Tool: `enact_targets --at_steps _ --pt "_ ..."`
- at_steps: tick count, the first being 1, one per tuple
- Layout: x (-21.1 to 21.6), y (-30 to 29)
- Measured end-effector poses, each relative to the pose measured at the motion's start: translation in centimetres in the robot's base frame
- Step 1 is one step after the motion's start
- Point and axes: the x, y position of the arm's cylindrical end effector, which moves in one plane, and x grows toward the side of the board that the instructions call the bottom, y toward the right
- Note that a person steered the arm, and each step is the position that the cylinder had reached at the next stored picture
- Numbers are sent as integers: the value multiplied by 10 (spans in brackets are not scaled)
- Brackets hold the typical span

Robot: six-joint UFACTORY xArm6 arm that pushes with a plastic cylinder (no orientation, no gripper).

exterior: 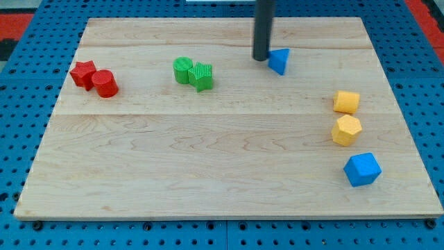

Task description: Move the triangle above the heart

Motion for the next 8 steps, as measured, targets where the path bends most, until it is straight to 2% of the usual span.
enact_targets --at_steps 2,3,4,5,6,7,8 --pt "37 42" --pt "40 56" --pt "21 59" --pt "18 91" --pt "33 109" --pt "25 91" --pt "1 8"
